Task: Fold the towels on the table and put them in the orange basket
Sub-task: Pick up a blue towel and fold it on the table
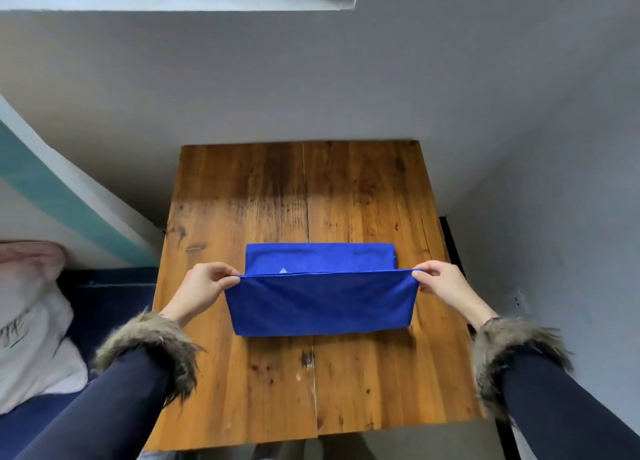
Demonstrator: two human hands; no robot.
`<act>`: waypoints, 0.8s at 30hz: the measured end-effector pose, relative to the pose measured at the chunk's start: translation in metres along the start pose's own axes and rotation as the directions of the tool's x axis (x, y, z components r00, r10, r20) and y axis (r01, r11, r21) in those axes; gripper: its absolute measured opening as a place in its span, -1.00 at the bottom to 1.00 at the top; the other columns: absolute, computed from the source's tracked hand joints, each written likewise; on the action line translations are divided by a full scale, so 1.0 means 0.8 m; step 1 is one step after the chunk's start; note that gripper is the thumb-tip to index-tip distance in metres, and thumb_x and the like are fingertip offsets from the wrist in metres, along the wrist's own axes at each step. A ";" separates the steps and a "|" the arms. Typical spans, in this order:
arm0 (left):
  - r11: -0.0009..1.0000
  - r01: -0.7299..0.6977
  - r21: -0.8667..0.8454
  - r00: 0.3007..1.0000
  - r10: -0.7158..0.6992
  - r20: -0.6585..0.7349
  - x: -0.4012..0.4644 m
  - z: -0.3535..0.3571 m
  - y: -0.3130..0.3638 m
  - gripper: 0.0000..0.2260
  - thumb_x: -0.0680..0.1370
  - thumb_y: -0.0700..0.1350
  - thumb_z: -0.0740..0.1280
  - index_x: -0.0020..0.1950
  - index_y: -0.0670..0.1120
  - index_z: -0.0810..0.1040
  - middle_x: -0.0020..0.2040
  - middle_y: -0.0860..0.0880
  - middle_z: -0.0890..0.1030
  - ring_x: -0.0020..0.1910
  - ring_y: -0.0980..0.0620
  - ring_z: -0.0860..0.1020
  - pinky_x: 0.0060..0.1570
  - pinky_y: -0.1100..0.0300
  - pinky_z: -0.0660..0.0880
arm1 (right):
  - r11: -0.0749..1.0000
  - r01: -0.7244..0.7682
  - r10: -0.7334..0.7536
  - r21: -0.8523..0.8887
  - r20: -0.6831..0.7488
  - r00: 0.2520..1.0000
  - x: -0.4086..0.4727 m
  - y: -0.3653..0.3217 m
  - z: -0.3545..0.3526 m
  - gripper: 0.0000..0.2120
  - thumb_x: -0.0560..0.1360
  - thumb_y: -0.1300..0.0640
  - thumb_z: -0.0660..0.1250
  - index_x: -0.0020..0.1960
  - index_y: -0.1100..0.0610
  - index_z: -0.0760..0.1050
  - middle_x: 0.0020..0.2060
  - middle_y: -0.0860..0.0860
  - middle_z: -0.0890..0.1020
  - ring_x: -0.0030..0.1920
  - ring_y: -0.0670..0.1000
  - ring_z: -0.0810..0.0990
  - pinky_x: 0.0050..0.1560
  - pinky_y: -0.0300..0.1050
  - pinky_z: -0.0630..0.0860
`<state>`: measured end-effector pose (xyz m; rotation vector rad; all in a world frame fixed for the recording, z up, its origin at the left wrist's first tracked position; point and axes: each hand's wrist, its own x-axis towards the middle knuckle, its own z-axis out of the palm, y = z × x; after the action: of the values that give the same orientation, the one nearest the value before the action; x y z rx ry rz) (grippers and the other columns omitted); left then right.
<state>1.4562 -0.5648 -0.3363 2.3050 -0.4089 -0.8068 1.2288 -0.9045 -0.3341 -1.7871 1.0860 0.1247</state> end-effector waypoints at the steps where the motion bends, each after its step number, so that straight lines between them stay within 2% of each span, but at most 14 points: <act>1: 1.000 -0.011 0.005 1.000 0.012 -0.020 0.009 0.000 0.003 -0.93 0.49 -0.17 0.39 -0.18 -0.03 0.61 -0.20 0.06 0.64 -0.16 0.16 0.56 -0.10 0.23 0.41 | 0.999 -0.016 0.016 0.033 -0.010 1.000 0.011 -0.003 0.001 -0.87 0.51 0.36 0.26 0.03 0.38 0.52 -0.12 0.16 0.55 -0.16 0.04 0.51 -0.36 -0.42 0.47; 4: 1.000 -0.023 0.017 0.997 0.024 -0.070 0.040 0.004 0.011 -0.96 0.50 -0.17 0.38 -0.12 -0.07 0.63 -0.19 0.04 0.63 -0.15 0.15 0.55 -0.08 0.26 0.39 | 0.997 -0.021 0.024 0.075 -0.039 0.999 0.045 -0.006 0.007 -0.85 0.52 0.34 0.26 0.05 0.39 0.52 -0.12 0.15 0.55 -0.24 -0.03 0.50 -0.33 -0.38 0.47; 8: 1.000 0.008 -0.030 0.994 -0.012 -0.112 0.078 0.014 0.011 -0.95 0.49 -0.16 0.39 -0.09 -0.11 0.63 -0.15 0.02 0.64 -0.11 0.13 0.56 -0.06 0.25 0.40 | 0.997 -0.027 0.033 0.068 -0.092 0.995 0.086 -0.002 0.020 -0.86 0.51 0.33 0.27 0.02 0.35 0.53 -0.12 0.13 0.56 -0.10 0.03 0.51 -0.18 -0.26 0.43; 12: 0.999 0.043 -0.004 0.989 -0.043 -0.144 0.115 0.029 0.003 -0.96 0.47 -0.12 0.42 -0.14 -0.07 0.62 -0.17 0.03 0.63 -0.12 0.09 0.55 -0.09 0.20 0.38 | 0.999 -0.015 0.019 0.029 -0.144 0.989 0.122 0.011 0.033 -0.90 0.50 0.33 0.28 -0.02 0.29 0.55 -0.14 0.09 0.57 -0.11 0.00 0.51 -0.26 -0.43 0.40; 15: 0.998 0.068 0.007 0.984 -0.066 -0.166 0.133 0.039 -0.006 -0.97 0.47 -0.10 0.42 -0.17 -0.03 0.60 -0.20 0.06 0.61 -0.10 0.06 0.53 -0.09 0.21 0.36 | 1.000 -0.025 0.027 0.018 -0.135 0.991 0.142 0.020 0.041 -0.93 0.51 0.29 0.28 -0.06 0.19 0.53 -0.14 0.07 0.57 -0.12 -0.03 0.51 -0.13 -0.28 0.37; 19: 0.993 0.118 0.005 0.976 -0.115 -0.184 0.152 0.049 -0.019 -0.93 0.46 -0.09 0.41 -0.22 0.02 0.57 -0.22 0.04 0.61 -0.17 0.03 0.53 -0.24 0.27 0.36 | 1.000 -0.015 0.012 -0.017 -0.146 0.989 0.163 0.029 0.055 -0.93 0.52 0.26 0.27 -0.05 0.16 0.52 -0.11 0.07 0.57 -0.07 -0.01 0.52 -0.04 -0.20 0.37; 24: 0.982 0.187 -0.017 0.966 -0.187 -0.180 0.168 0.068 -0.037 -0.92 0.47 -0.08 0.41 -0.20 -0.02 0.55 -0.19 -0.01 0.61 -0.13 -0.06 0.53 -0.12 0.18 0.36 | 0.993 -0.081 0.064 -0.088 -0.183 0.981 0.180 0.038 0.073 -0.91 0.52 0.22 0.27 -0.04 0.17 0.54 -0.11 0.07 0.59 -0.03 0.06 0.55 -0.02 -0.16 0.39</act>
<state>1.5260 -0.6330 -0.4475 2.4184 -0.1111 -0.6769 1.3140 -0.9499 -0.4593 -1.8721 1.2937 0.0607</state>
